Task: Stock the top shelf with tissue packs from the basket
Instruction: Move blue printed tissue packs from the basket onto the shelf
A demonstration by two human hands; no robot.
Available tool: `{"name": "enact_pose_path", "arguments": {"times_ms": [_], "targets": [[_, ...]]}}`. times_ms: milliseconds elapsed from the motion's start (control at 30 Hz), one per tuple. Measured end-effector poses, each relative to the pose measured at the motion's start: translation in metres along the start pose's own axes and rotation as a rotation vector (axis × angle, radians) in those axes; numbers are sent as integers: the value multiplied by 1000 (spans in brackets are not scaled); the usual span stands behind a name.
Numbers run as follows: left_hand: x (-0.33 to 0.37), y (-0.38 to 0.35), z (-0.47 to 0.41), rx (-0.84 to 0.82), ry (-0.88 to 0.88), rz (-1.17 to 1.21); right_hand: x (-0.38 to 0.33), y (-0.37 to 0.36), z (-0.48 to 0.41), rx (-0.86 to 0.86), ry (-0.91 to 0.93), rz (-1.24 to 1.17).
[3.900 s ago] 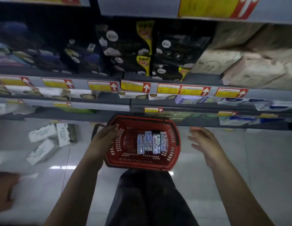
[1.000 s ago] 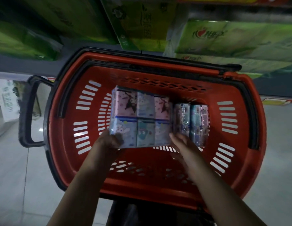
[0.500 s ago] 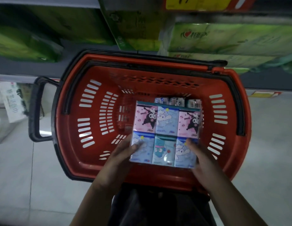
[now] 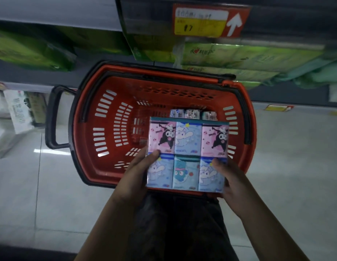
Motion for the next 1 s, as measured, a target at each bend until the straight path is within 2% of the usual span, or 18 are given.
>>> {"name": "enact_pose_path", "arguments": {"times_ms": [400,1000], "targets": [[21,-11,58,48,-110,38,-25,-32,47,-45,100,-38],[96,-55,157,-134,-153,-61,-86,-78,146,-30,114,57]]}}
Point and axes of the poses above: each hand's wrist, its own z-axis away from the middle knuckle, its own y-axis out of the back of the hand, x = y × z, the point moved 2 cm from there along -z, towards the middle knuckle, and after that the axes turned 4 degrees about -y, right-handed, at the moved point
